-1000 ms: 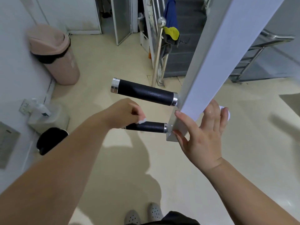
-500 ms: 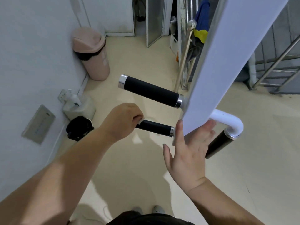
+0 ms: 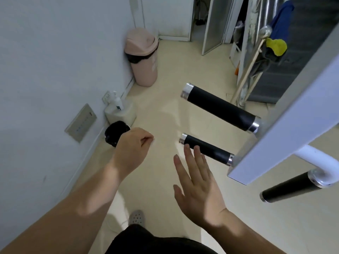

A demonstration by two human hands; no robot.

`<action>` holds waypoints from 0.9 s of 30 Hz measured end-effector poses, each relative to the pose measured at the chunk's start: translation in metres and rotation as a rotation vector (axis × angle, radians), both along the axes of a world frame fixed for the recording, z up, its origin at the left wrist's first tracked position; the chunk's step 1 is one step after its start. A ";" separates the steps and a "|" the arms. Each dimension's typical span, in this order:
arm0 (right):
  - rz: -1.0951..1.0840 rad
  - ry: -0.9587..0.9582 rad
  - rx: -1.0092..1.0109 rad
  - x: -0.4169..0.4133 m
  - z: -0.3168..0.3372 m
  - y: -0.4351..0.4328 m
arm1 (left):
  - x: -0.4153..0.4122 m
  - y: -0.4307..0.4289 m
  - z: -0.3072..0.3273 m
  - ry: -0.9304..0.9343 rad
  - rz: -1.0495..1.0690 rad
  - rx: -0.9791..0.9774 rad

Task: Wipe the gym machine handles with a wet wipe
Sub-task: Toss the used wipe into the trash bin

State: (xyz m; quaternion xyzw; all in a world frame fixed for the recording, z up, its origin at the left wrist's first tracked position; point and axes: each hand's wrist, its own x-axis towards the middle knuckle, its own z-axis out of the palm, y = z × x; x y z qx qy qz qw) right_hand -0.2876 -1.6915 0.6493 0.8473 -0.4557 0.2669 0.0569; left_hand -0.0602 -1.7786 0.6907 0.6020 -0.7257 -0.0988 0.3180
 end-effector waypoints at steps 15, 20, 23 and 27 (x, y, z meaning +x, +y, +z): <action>0.071 -0.600 1.016 0.282 0.038 -0.190 | 0.211 -0.082 -0.008 0.827 0.353 0.358; 0.043 -0.678 0.978 0.369 0.032 -0.243 | 0.289 -0.127 -0.006 0.990 0.348 0.449; -0.032 -0.637 0.993 0.401 0.017 -0.278 | 0.328 -0.149 -0.020 1.031 0.315 0.568; -0.094 -0.593 1.046 0.434 -0.004 -0.332 | 0.355 -0.187 -0.041 1.038 0.329 0.673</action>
